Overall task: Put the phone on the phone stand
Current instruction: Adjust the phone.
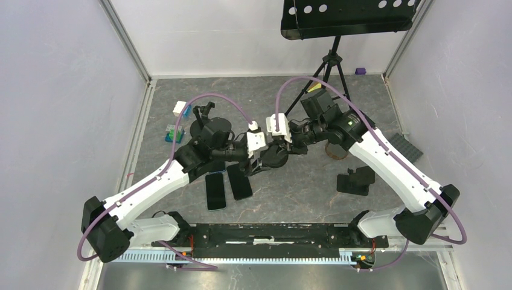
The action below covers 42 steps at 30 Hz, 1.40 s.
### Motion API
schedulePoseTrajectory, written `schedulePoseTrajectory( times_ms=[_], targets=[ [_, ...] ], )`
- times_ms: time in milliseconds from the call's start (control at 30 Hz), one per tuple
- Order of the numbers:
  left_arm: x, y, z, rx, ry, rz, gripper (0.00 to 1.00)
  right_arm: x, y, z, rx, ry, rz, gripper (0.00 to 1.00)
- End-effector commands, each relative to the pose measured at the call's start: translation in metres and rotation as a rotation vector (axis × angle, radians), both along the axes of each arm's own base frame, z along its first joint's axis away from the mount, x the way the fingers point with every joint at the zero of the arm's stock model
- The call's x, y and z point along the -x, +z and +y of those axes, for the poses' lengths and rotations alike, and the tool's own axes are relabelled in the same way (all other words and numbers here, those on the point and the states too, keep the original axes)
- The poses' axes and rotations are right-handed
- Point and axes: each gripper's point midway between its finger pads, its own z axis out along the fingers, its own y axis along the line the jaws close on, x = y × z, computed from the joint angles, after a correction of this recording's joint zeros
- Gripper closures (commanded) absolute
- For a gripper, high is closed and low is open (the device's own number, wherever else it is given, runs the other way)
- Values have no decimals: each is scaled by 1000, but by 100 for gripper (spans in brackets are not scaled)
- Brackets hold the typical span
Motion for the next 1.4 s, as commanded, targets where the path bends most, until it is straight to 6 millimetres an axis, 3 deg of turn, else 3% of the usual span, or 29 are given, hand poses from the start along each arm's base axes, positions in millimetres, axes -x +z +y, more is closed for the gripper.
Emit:
schedulePoseTrajectory(
  times_ms=[0, 133, 233, 300, 333, 367, 433, 500, 567, 600, 700, 733, 900, 1067, 1167, 1367],
  targets=[
    [0, 1, 5, 1, -6, -31, 27, 1, 58, 13, -152, 39, -120, 100],
    [1, 3, 6, 11, -11, -35, 42, 4, 64, 16, -173, 57, -114, 100],
    [4, 5, 2, 21, -37, -17, 59, 4, 65, 18, -184, 63, -111, 100],
    [4, 5, 0, 24, -46, -6, 78, 5, 67, 19, -196, 67, -110, 100],
    [4, 6, -2, 27, -47, -1, 94, 5, 69, 20, -203, 70, -110, 100],
    [4, 6, -3, 33, -44, 7, 98, 5, 70, 21, -209, 70, -109, 100],
    [5, 10, -4, 63, -44, 23, 98, 4, 73, 22, -223, 63, -109, 98],
    [4, 18, -3, 117, -32, 34, 98, 2, 77, 24, -244, 52, -114, 88],
    [2, 32, 2, 179, -21, 45, 98, 0, 82, 27, -269, 31, -116, 68],
    [2, 38, 4, 202, -25, 49, 98, -1, 83, 28, -279, 22, -111, 50],
    [6, 53, 9, 257, -56, 82, 98, -7, 87, 31, -300, -16, -99, 21],
    [7, 58, 9, 278, -67, 84, 98, -11, 86, 32, -306, -30, -94, 16],
    [9, 70, 11, 352, -80, 103, 98, -22, 89, 28, -384, -84, -70, 7],
    [7, 78, 13, 418, -73, 131, 98, -23, 85, 23, -497, -102, 11, 6],
    [5, 84, 11, 462, -69, 147, 98, -17, 76, 24, -553, -73, 58, 10],
    [1, 76, 7, 478, -66, 186, 98, -10, 63, 30, -590, -35, 140, 23]
  ],
)
